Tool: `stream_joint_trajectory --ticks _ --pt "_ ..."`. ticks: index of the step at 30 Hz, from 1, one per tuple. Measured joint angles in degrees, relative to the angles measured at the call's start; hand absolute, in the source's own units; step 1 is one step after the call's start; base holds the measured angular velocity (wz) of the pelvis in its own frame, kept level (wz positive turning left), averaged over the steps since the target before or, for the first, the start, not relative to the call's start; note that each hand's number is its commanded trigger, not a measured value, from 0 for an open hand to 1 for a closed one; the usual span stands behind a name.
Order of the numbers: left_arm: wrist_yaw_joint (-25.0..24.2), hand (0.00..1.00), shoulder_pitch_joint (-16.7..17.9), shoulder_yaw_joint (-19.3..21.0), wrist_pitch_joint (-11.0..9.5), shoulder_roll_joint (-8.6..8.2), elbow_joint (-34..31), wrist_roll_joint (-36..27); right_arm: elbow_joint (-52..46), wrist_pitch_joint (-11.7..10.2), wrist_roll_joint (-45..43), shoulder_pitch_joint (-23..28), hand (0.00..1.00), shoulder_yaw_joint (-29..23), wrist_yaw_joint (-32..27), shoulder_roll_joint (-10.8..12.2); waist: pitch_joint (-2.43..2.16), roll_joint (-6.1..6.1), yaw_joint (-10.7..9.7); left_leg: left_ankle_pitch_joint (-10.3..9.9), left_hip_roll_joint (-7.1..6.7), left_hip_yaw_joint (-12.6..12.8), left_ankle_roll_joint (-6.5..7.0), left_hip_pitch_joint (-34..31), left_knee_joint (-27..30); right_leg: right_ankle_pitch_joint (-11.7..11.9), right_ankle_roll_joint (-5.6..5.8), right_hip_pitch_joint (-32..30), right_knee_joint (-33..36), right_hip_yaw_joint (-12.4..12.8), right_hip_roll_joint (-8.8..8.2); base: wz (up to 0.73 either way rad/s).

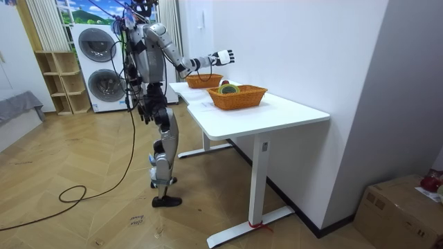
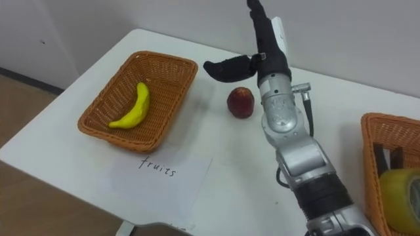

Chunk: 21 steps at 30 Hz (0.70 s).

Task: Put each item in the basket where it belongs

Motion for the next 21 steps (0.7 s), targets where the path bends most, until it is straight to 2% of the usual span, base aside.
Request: stream_joint_trajectory --ticks 3,8,12,15,18,21 --pt "0.1 0.00 0.0 0.0 0.8 0.00 0.0 0.0 0.0 0.0 1.8 0.9 0.00 0.0 0.4 0.0 -0.08 -0.14 -0.3 0.0 0.00 0.0 0.02 0.0 0.0 0.0 0.00 0.0 0.0 0.0 -0.01 0.00" --pt "0.1 0.00 0.0 -0.1 0.8 0.00 -0.1 -0.5 2.3 0.5 5.1 1.1 0.00 0.0 0.6 0.0 -0.33 -0.61 -0.7 0.0 0.00 0.0 0.03 0.0 0.0 0.0 0.00 0.0 0.0 0.0 -0.02 0.00" --pt "0.1 0.00 0.1 -1.1 0.9 0.04 -0.2 -0.3 4.0 0.4 8.3 1.1 0.00 0.0 0.8 0.0 -0.35 -0.77 -1.1 0.0 -0.01 0.1 0.04 0.1 0.0 0.0 0.00 0.1 0.0 -0.1 -0.07 0.00" --pt "0.0 0.00 0.7 -1.1 0.7 0.03 -1.2 -0.3 6.6 0.4 9.8 1.1 0.00 0.0 1.8 0.0 -0.11 -1.02 -1.1 0.0 0.01 0.2 0.05 0.0 0.0 0.0 0.00 0.1 0.0 0.0 -0.02 0.00" --pt "-0.1 0.00 1.5 -1.1 0.6 0.02 -2.7 -0.5 7.2 0.4 10.3 1.1 0.00 0.0 2.3 0.0 0.43 -0.89 -1.5 0.0 0.01 0.1 0.05 -0.1 0.1 0.0 0.00 -0.1 0.0 0.1 -0.01 0.00" --pt "-0.1 0.00 2.0 -1.1 0.6 0.02 -3.2 -0.5 7.2 0.4 10.3 1.1 0.00 0.0 2.3 0.0 0.51 -0.83 -1.6 0.0 0.01 0.1 0.05 -0.2 0.0 0.0 0.00 -0.2 0.0 0.1 0.03 0.00"
